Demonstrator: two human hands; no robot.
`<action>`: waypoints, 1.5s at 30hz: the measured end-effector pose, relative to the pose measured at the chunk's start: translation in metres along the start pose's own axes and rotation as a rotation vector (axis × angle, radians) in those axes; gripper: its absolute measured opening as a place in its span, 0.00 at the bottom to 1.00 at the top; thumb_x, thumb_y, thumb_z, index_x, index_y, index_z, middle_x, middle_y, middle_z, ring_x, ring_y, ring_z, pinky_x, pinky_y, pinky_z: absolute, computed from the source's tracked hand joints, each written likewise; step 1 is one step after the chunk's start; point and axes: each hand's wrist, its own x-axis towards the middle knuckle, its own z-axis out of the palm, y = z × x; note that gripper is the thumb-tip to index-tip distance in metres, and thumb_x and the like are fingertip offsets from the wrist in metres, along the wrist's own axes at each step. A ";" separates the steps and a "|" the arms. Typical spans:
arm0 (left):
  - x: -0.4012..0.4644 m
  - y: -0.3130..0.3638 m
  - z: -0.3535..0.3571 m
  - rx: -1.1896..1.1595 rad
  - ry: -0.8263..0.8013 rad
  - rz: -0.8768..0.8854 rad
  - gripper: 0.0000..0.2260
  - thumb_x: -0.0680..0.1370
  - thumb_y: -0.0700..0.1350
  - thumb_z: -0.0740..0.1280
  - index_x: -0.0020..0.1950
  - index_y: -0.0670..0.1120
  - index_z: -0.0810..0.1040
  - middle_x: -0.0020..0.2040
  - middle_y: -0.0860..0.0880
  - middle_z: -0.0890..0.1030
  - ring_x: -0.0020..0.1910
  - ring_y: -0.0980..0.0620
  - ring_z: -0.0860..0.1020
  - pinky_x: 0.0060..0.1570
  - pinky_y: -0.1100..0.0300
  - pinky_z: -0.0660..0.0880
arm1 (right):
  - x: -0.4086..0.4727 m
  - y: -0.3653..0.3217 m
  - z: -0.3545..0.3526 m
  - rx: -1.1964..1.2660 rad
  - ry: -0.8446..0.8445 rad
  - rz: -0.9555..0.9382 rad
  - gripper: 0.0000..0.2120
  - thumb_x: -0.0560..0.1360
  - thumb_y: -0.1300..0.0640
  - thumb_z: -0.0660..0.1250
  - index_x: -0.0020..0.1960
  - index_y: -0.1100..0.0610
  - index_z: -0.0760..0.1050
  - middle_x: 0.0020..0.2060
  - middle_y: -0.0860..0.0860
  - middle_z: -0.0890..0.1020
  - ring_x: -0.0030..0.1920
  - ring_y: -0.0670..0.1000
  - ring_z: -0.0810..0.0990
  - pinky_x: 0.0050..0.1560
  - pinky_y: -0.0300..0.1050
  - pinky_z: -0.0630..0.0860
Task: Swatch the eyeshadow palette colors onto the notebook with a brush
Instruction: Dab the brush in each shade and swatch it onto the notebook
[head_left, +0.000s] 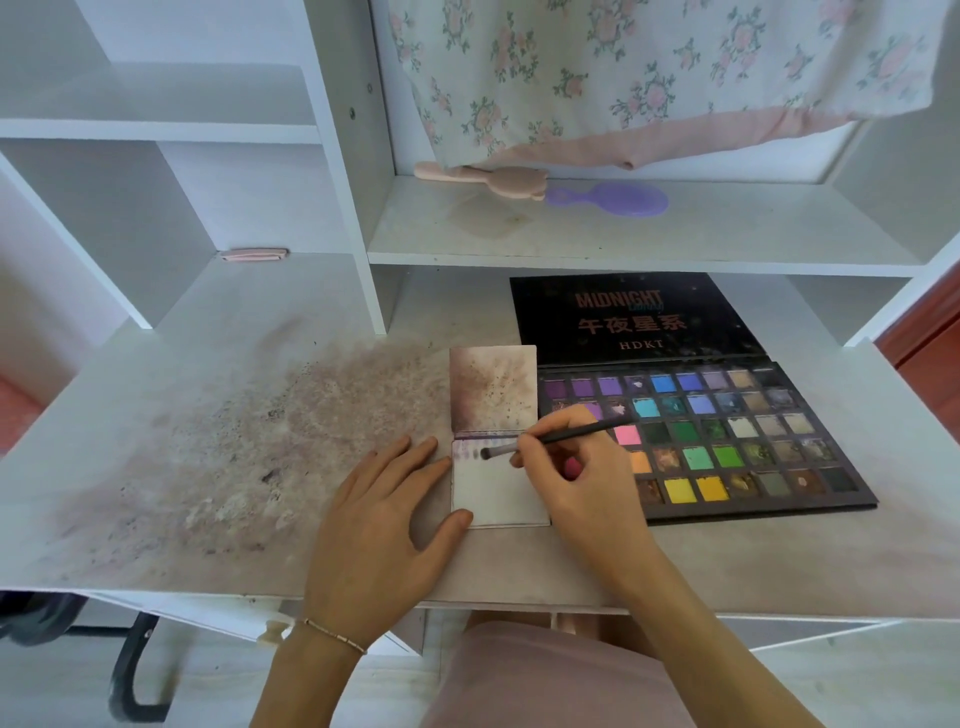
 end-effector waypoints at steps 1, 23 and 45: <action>0.000 0.000 0.000 0.009 -0.004 -0.001 0.26 0.71 0.60 0.57 0.59 0.46 0.79 0.62 0.49 0.78 0.64 0.50 0.72 0.65 0.49 0.64 | 0.000 -0.001 0.004 -0.002 -0.018 -0.002 0.04 0.73 0.61 0.66 0.41 0.54 0.73 0.33 0.49 0.80 0.34 0.46 0.78 0.34 0.38 0.74; -0.001 -0.001 0.005 0.070 0.044 0.042 0.20 0.71 0.57 0.60 0.52 0.46 0.82 0.57 0.48 0.81 0.60 0.46 0.77 0.63 0.43 0.65 | 0.003 -0.005 0.009 -0.031 -0.168 0.050 0.02 0.73 0.62 0.66 0.42 0.59 0.76 0.33 0.46 0.80 0.37 0.44 0.77 0.37 0.31 0.71; -0.002 -0.001 0.004 0.058 0.028 0.026 0.19 0.71 0.58 0.61 0.49 0.46 0.82 0.57 0.48 0.81 0.60 0.46 0.76 0.63 0.46 0.65 | 0.004 -0.006 0.009 -0.036 -0.171 0.041 0.02 0.74 0.61 0.66 0.42 0.57 0.75 0.35 0.48 0.81 0.37 0.41 0.76 0.37 0.30 0.70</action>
